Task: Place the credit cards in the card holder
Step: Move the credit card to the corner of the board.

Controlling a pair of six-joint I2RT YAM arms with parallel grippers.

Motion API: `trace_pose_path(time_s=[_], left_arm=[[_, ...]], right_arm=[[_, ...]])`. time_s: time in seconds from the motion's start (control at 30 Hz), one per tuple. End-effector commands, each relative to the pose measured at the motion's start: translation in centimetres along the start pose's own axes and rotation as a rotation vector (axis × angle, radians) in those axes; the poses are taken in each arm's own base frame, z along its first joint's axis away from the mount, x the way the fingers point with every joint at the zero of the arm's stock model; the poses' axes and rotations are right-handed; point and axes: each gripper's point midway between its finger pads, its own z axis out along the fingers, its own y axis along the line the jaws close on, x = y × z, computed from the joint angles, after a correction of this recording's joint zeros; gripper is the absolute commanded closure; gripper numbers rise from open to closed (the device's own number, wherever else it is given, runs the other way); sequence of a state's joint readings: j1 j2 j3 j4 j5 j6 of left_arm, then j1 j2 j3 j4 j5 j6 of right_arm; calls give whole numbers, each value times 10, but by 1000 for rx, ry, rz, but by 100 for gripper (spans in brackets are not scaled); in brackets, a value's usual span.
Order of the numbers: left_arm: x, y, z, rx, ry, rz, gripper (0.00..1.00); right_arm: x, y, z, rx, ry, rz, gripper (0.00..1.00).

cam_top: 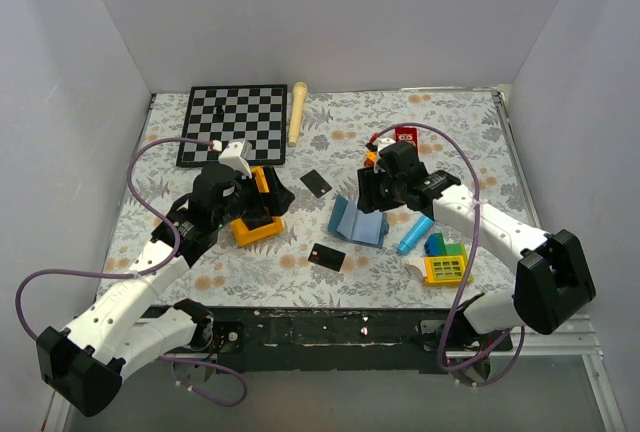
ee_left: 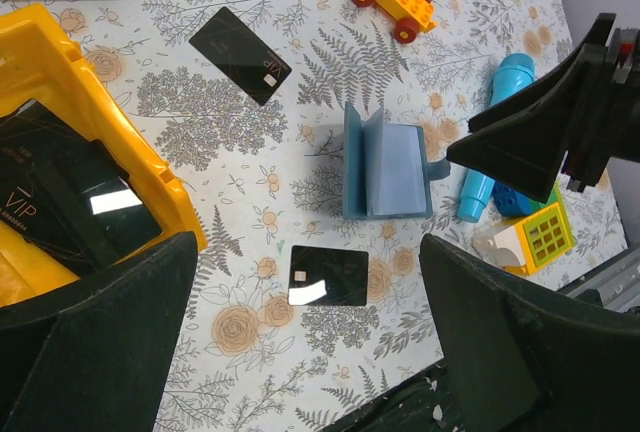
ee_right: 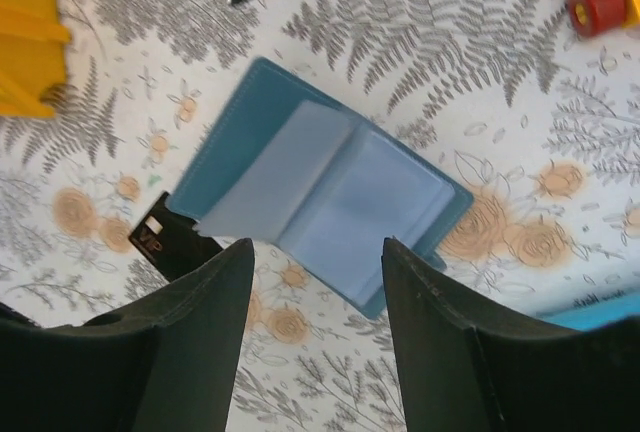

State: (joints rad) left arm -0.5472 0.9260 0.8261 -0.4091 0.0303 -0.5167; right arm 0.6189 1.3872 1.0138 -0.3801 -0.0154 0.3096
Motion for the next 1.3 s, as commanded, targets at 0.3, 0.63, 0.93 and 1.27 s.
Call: trace_pose_path(time_s=[0.3,0.63,0.93,1.27], left_arm=[[59,-22,21,-23,141,68,12],[158,-18,61,-161,310,124,28],[156,-18,75,-209,259,127,30],[162,-12,98,-255,228,184,52]], right_arm=[[3,-27,-41,107,-222,67,16],[30,-33,-38,109,-181,94,47],[38,-21,-3,53,-89,122,77],[55,-25,-9,44,-104,144,82]])
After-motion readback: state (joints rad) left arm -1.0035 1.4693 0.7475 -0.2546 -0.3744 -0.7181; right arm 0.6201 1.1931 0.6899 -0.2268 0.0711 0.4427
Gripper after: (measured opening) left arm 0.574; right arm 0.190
